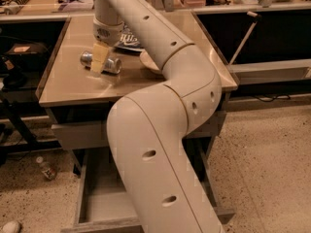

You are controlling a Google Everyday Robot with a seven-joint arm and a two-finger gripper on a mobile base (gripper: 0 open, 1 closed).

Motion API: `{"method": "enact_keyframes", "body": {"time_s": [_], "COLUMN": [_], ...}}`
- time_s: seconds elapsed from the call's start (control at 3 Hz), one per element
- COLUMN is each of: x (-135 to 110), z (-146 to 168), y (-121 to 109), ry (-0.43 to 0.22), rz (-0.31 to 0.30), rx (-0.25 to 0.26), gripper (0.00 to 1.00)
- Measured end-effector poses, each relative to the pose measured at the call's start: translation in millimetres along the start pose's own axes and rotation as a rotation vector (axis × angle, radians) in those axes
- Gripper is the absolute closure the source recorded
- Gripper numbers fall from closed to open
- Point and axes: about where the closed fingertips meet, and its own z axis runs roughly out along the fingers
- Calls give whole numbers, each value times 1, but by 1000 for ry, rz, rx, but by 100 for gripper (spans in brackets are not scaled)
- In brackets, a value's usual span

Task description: Place redbull can into middle drawer

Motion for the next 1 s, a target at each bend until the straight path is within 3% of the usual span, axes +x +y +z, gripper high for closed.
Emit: {"method": "enact_keyframes", "body": {"time_s": [0.33,1.0], "x": [3,-4], "z": [15,19], "y": [-4,-9], "ry": [12,-11], "rz": [22,20], "rx": [-15,2], "gripper": [0,42]}}
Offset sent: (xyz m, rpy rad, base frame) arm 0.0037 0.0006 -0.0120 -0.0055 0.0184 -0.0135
